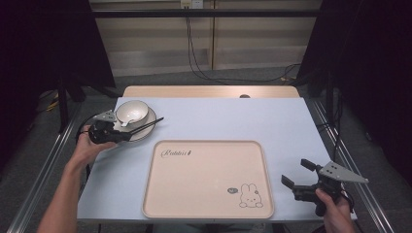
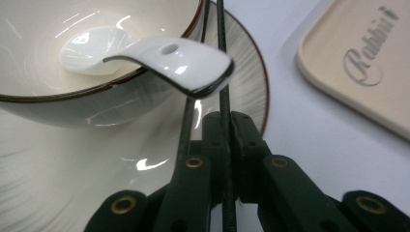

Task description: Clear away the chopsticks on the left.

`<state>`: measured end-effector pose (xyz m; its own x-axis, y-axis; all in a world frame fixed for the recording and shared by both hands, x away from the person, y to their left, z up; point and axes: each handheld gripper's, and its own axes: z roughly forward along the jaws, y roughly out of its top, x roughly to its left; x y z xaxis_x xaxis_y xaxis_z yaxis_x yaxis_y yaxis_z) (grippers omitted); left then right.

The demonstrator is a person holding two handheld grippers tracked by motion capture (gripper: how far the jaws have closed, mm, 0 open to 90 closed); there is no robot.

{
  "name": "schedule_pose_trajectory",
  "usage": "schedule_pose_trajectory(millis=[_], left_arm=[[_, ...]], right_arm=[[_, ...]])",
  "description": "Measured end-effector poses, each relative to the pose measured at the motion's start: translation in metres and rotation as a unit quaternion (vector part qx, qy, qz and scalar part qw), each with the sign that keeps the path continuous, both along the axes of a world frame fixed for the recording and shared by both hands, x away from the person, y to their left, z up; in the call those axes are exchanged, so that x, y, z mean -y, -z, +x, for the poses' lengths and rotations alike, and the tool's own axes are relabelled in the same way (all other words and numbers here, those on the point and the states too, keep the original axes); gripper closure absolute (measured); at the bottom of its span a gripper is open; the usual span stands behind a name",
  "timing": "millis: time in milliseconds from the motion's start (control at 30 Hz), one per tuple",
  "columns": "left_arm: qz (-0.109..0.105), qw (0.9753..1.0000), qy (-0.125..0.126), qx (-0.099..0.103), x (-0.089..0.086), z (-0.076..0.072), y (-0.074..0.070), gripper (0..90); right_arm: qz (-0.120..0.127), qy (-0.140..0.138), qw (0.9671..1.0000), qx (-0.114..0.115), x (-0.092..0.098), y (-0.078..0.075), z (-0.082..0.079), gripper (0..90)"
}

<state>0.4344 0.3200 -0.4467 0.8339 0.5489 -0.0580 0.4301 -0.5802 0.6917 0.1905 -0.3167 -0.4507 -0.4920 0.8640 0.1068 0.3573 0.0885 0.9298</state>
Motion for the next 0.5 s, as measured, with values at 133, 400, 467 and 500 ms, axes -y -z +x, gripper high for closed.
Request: schedule_pose_trajectory(millis=[133,400,467,500], left_arm=[[-0.016,0.9998,-0.01,-0.011,-0.001,-0.007,-0.008,85.6],[-0.065,0.9963,-0.048,-0.032,-0.007,-0.032,-0.026,85.6],[-0.063,0.9954,-0.062,-0.036,-0.009,-0.037,-0.028,85.6],[-0.065,0.9951,-0.065,-0.034,-0.01,-0.04,-0.029,85.6]], right_arm=[[0.001,-0.001,1.0,0.002,0.0,0.0,0.0,2.7],[0.0,-0.004,1.0,0.006,-0.001,-0.001,0.0,2.6],[0.0,-0.005,1.0,0.008,-0.001,-0.001,0.0,2.6],[0.001,-0.007,0.9999,0.009,-0.001,-0.001,0.0,2.6]])
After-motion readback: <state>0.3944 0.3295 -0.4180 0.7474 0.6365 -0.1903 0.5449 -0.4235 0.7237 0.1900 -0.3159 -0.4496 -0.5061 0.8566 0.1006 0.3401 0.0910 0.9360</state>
